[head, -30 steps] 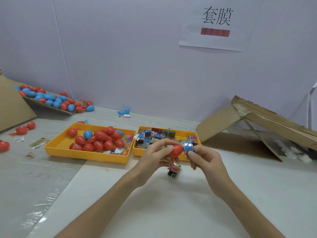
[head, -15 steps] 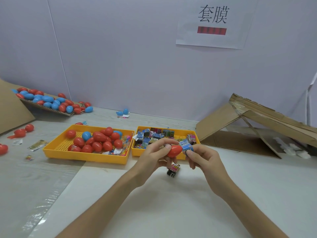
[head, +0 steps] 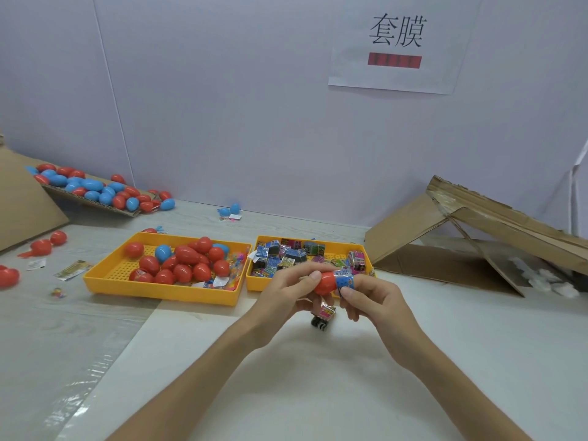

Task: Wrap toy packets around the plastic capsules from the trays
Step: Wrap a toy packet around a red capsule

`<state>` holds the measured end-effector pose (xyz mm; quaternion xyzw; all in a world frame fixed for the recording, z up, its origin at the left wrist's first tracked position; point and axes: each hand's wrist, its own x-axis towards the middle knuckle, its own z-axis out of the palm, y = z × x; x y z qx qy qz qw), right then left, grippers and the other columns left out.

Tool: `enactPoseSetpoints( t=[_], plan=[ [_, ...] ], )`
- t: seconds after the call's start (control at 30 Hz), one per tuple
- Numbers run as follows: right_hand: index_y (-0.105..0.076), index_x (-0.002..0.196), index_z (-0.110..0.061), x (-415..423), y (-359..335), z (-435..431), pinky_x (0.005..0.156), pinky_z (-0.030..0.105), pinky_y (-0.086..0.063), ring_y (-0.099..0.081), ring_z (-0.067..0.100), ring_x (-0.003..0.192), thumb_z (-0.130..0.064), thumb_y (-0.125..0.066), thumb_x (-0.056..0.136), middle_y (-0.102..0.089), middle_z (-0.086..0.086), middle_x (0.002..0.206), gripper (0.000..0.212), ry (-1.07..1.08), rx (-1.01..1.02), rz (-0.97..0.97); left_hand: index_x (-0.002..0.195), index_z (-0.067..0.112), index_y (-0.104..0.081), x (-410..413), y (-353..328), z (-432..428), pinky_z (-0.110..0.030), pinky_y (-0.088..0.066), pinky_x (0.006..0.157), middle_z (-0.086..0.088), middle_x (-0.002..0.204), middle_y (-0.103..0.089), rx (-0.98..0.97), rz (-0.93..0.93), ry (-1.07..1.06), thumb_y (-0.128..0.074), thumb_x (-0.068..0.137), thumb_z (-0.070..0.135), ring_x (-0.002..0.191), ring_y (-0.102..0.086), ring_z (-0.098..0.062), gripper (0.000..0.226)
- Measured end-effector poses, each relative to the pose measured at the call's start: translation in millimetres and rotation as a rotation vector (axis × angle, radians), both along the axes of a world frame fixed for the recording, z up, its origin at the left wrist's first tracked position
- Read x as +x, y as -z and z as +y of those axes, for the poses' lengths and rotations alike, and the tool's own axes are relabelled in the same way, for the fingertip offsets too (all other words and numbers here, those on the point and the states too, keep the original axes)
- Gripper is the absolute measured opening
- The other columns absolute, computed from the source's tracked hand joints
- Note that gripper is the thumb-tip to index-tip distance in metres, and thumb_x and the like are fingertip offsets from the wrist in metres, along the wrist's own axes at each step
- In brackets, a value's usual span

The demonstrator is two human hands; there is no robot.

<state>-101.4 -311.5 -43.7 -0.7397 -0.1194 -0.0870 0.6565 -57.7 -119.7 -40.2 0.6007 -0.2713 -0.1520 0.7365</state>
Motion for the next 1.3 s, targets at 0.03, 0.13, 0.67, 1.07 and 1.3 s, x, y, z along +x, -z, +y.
enactPoseSetpoints(
  t=[0.03,0.13,0.67,1.07,1.3],
  plan=[
    [-0.074,0.081,-0.015,0.1,0.0,-0.1,0.059,0.026,-0.046,-0.053,0.018,0.063,-0.029,-0.068,0.085,-0.062,0.011,0.071,0.016,0.001,0.001,-0.001,0.121,0.012,-0.068,0.1,0.0,0.0,-0.027,-0.054,0.069,-0.005,0.085,-0.069,0.003,-0.010,-0.004,-0.051,0.103,0.020,0.071,-0.063,-0.017,0.026],
    [-0.075,0.082,-0.015,0.4,-0.1,-0.3,0.059,0.025,-0.046,-0.053,0.018,0.064,-0.030,-0.068,0.085,-0.062,0.010,0.072,0.016,0.003,0.006,0.005,0.125,0.022,-0.069,0.4,-0.8,-0.4,-0.030,-0.055,0.071,-0.013,0.089,-0.066,-0.014,-0.036,-0.007,-0.055,0.101,0.026,0.071,-0.062,-0.019,0.029],
    [-0.073,0.083,-0.011,0.0,0.1,-1.7,0.061,0.026,-0.046,-0.053,0.018,0.064,-0.028,-0.073,0.087,-0.062,0.011,0.072,0.018,-0.003,0.049,0.015,0.109,0.024,-0.072,0.9,1.5,-1.9,-0.031,-0.057,0.071,0.000,0.085,-0.069,0.007,-0.065,-0.049,-0.059,0.095,0.035,0.069,-0.064,-0.017,0.022],
    [-0.072,0.082,-0.017,1.6,-0.9,-4.1,0.059,0.024,-0.047,-0.050,0.020,0.060,-0.022,-0.078,0.082,-0.058,0.008,0.069,0.007,0.038,0.177,-0.026,0.107,0.015,-0.069,2.2,0.5,-1.6,-0.029,-0.056,0.069,-0.007,0.083,-0.069,-0.013,-0.030,-0.080,-0.062,0.089,0.039,0.065,-0.064,-0.019,0.030],
    [-0.073,0.084,-0.019,0.3,0.6,-1.2,0.059,0.028,-0.047,-0.052,0.020,0.059,-0.022,-0.078,0.083,-0.060,0.012,0.070,0.006,0.041,0.090,-0.035,0.110,0.008,-0.058,1.6,-1.3,-1.4,-0.030,-0.057,0.068,-0.015,0.079,-0.069,-0.040,-0.001,-0.086,-0.061,0.090,0.036,0.064,-0.065,-0.021,0.035]
  ],
)
